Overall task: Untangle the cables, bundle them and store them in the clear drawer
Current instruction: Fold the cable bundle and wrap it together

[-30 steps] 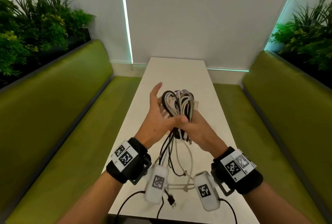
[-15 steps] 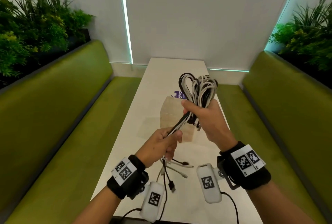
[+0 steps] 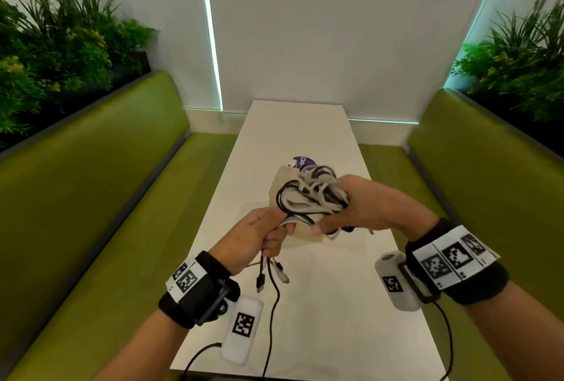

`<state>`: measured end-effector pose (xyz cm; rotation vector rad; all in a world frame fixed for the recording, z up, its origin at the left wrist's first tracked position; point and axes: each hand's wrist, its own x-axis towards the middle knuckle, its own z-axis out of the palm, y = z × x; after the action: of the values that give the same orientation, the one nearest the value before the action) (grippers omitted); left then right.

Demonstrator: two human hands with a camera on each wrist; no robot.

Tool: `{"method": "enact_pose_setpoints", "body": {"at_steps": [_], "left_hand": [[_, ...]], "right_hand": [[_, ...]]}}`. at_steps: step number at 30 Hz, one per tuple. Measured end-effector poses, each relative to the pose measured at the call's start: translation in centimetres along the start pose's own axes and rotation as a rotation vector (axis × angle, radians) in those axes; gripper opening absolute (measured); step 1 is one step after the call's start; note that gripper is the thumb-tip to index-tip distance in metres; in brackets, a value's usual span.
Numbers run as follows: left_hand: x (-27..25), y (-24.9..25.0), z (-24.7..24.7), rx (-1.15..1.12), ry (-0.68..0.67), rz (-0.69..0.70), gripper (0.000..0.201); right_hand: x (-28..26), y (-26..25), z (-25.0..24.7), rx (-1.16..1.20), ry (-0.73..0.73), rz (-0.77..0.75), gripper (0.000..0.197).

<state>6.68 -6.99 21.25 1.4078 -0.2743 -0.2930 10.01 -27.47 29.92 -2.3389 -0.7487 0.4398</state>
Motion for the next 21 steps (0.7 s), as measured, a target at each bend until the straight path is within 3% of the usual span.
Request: {"method": "enact_pose_setpoints", "body": {"at_steps": [4,10,12,15,18,19,21], "left_hand": [[0.3,0.9,0.8,-0.061,0.008,0.002,0.038],[0.3,0.8,0.5,0.001,-0.195,-0.001,0.037],[0.1,1.0,-0.3,-0.089,-0.302,-0.085,0.045],[0.3,1.4,-1.5,-0.25,-0.486,-0.257,0.075],[1.1,1.6,-1.1,-0.181,-0.516,-0.382,0.1],[1.3,1.8,-0.6,-0.097,-0.511,-0.39,0.099],[1.5,2.2,0.4,0.131,-0.463,-0.364,0.079]], "right_hand": [[0.5,0.4,1.5,0.088,-0.021,0.029,0.03],[0.4,1.6,1.8,0.049,0.057,-0.016,0.013],[0.2,1.8,1.2,-0.088,0.068,-0.042,0.01],[0.3,1.3,0.7,-0.504,0.053,-0.144,0.01],[0.9,0.3,1.5,-0.818,0.005,-0.247,0.013],[1.2,0.0,1.9,-0.871,-0.014,-0.268,0.012],[1.5,-0.3,2.5,-0.934,-0.036,-0.276,0.013]]}}
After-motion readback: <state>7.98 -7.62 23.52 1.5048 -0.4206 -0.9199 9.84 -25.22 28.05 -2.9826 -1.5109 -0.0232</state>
